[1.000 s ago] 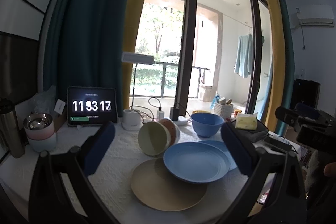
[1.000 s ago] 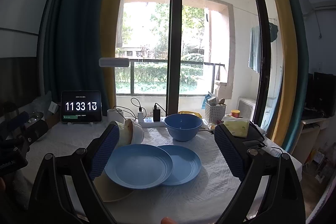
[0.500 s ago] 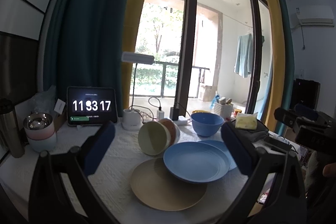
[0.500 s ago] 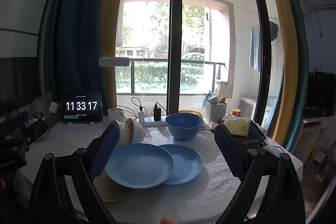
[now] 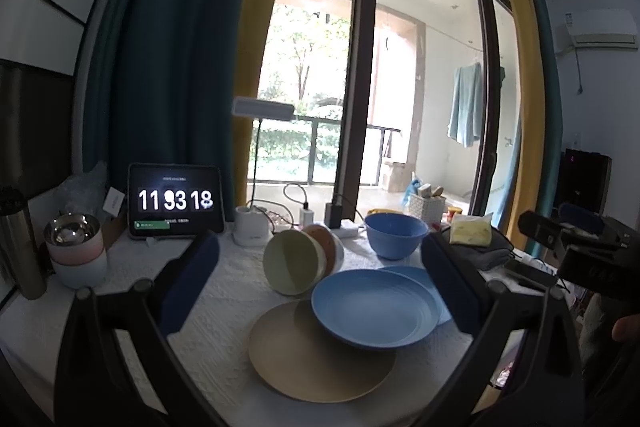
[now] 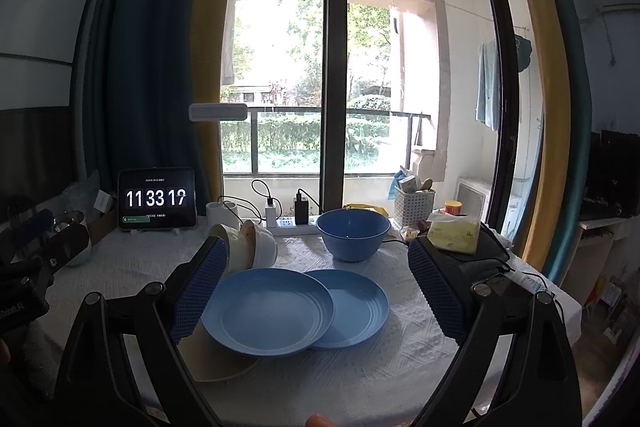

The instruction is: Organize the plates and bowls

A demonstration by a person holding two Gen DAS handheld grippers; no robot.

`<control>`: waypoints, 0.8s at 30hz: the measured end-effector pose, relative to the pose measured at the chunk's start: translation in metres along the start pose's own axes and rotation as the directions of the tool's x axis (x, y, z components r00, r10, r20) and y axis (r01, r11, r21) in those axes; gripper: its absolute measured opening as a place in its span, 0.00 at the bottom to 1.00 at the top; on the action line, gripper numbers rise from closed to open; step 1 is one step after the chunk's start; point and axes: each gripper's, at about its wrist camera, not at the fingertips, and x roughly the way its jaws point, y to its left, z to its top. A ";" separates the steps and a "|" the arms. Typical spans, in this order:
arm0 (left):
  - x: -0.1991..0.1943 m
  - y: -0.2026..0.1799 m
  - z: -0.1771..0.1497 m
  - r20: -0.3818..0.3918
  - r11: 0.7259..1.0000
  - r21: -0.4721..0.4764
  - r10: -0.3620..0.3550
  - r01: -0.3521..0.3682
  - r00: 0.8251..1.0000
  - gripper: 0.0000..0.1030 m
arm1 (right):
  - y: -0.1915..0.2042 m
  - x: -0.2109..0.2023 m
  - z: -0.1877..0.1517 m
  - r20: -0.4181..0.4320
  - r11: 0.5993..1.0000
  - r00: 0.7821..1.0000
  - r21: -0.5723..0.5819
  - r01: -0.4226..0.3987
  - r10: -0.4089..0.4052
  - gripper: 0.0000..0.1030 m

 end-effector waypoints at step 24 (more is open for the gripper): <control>0.041 -0.007 -0.012 -0.103 0.999 -0.054 -0.015 0.009 0.995 0.98 | -0.017 0.028 -0.011 -0.048 1.000 0.999 -0.011 0.000 0.000 0.89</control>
